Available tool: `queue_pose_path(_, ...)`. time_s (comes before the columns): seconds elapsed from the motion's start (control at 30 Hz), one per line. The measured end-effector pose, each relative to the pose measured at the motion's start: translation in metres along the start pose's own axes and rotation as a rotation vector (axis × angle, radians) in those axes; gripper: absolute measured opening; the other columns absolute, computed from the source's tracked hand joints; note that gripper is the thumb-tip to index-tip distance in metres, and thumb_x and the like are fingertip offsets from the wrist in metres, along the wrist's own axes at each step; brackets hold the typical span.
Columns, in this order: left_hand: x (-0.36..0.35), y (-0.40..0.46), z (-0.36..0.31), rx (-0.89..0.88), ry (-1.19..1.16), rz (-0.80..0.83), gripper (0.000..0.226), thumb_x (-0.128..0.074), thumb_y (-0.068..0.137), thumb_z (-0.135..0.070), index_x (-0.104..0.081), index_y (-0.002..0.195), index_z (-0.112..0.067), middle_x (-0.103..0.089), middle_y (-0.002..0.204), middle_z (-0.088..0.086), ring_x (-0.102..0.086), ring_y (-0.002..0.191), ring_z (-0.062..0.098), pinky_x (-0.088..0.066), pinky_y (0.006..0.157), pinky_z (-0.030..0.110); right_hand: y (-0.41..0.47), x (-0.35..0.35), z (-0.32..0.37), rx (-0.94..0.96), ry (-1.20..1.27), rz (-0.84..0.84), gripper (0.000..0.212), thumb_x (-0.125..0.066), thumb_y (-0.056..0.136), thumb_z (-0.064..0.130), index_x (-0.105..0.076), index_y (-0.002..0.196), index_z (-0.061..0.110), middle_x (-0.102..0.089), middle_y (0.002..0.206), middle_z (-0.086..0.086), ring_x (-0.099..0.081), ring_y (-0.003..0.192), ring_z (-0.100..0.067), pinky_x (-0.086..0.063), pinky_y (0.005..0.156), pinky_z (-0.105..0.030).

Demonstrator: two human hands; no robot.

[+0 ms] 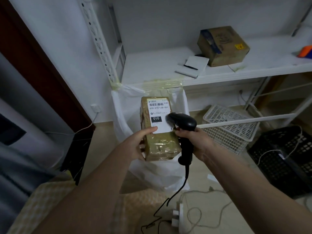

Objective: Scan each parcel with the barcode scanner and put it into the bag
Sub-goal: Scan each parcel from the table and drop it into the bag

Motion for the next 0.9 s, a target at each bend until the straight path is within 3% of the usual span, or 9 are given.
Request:
queue_pose_path(0.13,-0.008,0.019,-0.007,0.053,0.062,0.063,0.067,-0.08,0.058,-0.032,-0.057,0.12,-0.019,-0.062,0.113,0.007,-0.059,0.103,0.034,-0.044,0.09,0.063,0.031,0.006,0.004,-0.019,0.039,-0.038,0.028,-0.068,0.081,-0.001,-0.064,0.109,-0.001,-0.066,0.09,-0.015,-0.062,0.083,-0.029,-0.052,0.082,-0.044)
queue_pose_path(0.27,0.001,0.053,-0.022,0.104,-0.015,-0.016,0.048,-0.078,0.067,-0.033,-0.061,0.109,-0.016,-0.064,0.101,0.013,-0.062,0.091,0.032,-0.052,0.079,0.047,0.065,0.006,0.01,-0.04,0.004,-0.042,0.026,-0.068,0.081,0.0,-0.063,0.106,0.0,-0.063,0.084,-0.014,-0.057,0.076,-0.027,-0.046,0.066,-0.037)
queue_pose_path(0.43,0.019,0.096,-0.035,0.175,-0.086,-0.152,0.045,-0.073,0.075,-0.044,-0.062,0.106,-0.014,-0.065,0.093,0.013,-0.062,0.083,0.03,-0.053,0.074,0.04,0.122,0.001,0.019,-0.098,0.006,0.001,0.021,-0.067,0.081,0.0,-0.064,0.1,0.008,-0.067,0.097,-0.014,-0.064,0.085,-0.029,-0.045,0.07,-0.035)
queue_pose_path(0.6,0.01,0.143,-0.05,0.213,-0.202,-0.199,0.033,-0.065,0.085,-0.043,-0.062,0.082,-0.011,-0.066,0.049,0.008,-0.062,0.068,0.026,-0.049,0.062,0.031,0.186,0.005,0.023,-0.211,0.012,0.057,0.021,-0.068,0.082,0.002,-0.063,0.101,0.006,-0.069,0.096,-0.016,-0.064,0.078,-0.026,-0.049,0.067,-0.031)
queue_pose_path(0.7,0.009,0.186,-0.048,0.242,-0.306,-0.217,0.037,-0.066,0.081,-0.047,-0.07,0.089,-0.011,-0.071,0.06,0.007,-0.069,0.054,0.024,-0.054,0.054,0.026,0.225,0.011,0.022,-0.258,0.028,0.067,0.016,-0.066,0.083,0.0,-0.062,0.097,0.005,-0.068,0.091,-0.015,-0.064,0.073,-0.025,-0.049,0.064,-0.03)
queue_pose_path(0.83,0.019,0.243,-0.025,0.232,-0.355,-0.314,0.04,-0.067,0.085,-0.04,-0.065,0.117,-0.016,-0.073,0.1,0.011,-0.068,0.085,0.028,-0.056,0.068,0.033,0.27,0.02,0.005,-0.326,-0.049,0.063,0.011,-0.067,0.083,0.004,-0.063,0.094,0.007,-0.065,0.088,-0.012,-0.062,0.078,-0.025,-0.047,0.068,-0.033)
queue_pose_path(0.9,0.03,0.265,-0.011,0.206,-0.28,-0.422,0.04,-0.065,0.089,-0.03,-0.054,0.126,-0.02,-0.067,0.1,0.012,-0.065,0.083,0.029,-0.054,0.065,0.034,0.287,0.03,-0.008,-0.359,-0.106,0.039,0.01,-0.068,0.083,0.006,-0.063,0.09,0.008,-0.059,0.083,-0.011,-0.058,0.074,-0.025,-0.046,0.068,-0.037)
Point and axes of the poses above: each hand's wrist, its own y-axis towards the middle knuckle, its own x-axis out of the back of the hand, z = x × y, the point moved 10 cm from there along y, towards the middle knuckle
